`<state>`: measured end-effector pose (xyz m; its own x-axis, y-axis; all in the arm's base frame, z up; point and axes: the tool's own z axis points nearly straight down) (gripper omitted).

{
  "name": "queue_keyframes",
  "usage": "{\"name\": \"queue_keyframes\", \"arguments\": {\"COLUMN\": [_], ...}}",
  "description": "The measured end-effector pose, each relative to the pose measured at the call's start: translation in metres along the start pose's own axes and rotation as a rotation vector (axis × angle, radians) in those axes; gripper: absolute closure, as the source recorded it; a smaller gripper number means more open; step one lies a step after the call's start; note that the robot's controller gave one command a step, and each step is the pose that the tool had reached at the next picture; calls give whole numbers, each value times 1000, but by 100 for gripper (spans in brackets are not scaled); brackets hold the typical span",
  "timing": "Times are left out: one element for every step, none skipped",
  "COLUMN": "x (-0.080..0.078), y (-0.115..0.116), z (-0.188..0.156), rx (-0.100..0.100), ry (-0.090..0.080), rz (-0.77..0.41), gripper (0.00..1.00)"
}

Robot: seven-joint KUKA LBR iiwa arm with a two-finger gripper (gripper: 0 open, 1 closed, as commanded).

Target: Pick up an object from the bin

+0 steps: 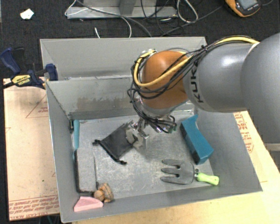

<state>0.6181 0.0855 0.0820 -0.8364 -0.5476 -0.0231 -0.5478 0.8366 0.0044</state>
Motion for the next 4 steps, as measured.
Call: {"name": "queue_keyframes", "arguments": {"x": [-10, -16, -17, -31], "y": [-7, -8, -9, -11], "z": [-1, 11, 13, 11], "rx": [3, -1, 1, 0], "ry": [-4, -4, -7, -11], "rz": [-22, 9, -2, 35], "gripper": [100, 100, 100, 100]}}
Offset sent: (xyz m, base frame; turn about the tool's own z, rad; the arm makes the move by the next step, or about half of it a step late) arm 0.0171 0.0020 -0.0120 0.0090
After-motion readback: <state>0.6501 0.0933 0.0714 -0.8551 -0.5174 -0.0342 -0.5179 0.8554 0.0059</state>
